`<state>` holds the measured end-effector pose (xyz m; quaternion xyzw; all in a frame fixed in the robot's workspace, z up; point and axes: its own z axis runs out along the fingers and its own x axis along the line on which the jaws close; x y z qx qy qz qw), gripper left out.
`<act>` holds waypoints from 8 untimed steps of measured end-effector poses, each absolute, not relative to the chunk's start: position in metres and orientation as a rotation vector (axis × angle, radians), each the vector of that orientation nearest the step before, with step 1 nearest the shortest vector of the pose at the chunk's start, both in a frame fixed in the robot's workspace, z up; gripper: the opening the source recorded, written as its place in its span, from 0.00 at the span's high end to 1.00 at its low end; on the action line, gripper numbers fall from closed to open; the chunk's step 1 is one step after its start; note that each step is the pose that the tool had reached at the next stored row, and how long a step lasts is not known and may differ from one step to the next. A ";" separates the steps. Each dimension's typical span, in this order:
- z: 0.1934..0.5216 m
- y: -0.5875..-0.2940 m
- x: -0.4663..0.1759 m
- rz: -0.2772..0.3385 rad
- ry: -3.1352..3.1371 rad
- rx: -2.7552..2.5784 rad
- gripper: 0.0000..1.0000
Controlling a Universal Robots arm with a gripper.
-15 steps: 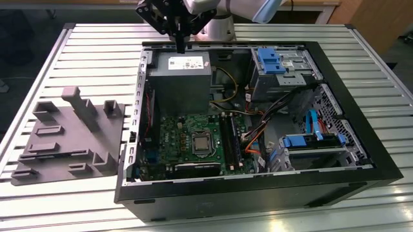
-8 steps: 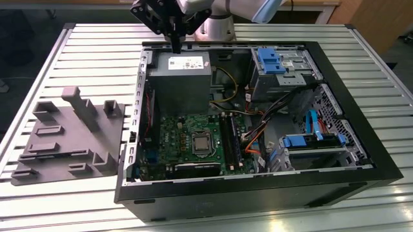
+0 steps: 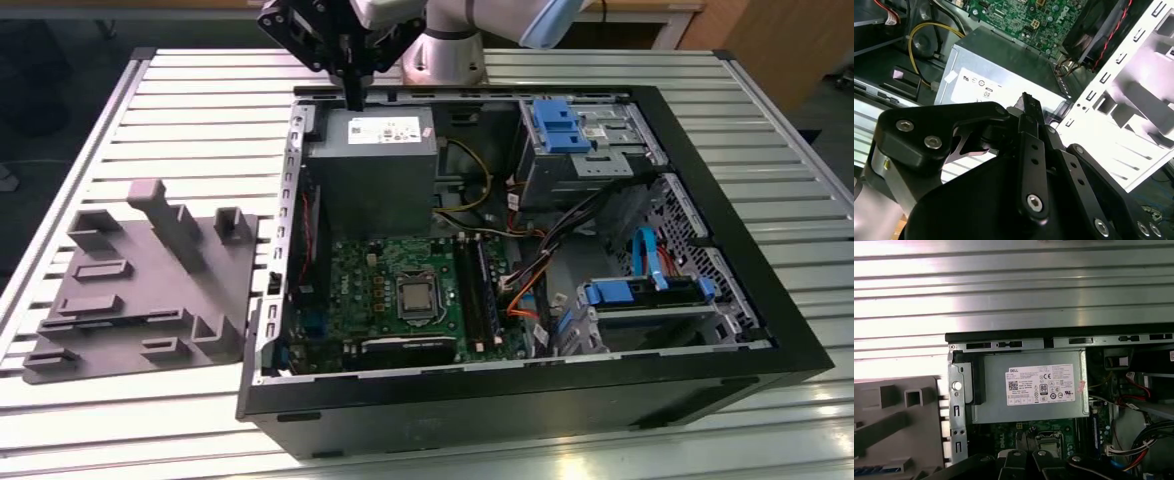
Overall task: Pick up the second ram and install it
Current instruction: 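Reach for the second ram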
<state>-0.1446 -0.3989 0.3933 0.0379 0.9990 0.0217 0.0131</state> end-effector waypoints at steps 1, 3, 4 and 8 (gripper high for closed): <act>0.393 -0.399 -0.145 0.068 3.112 0.118 0.89; 0.393 -0.399 -0.146 0.068 3.112 0.118 0.89; 0.393 -0.399 -0.147 0.068 3.113 0.118 0.89; 0.393 -0.399 -0.149 0.068 3.112 0.118 0.89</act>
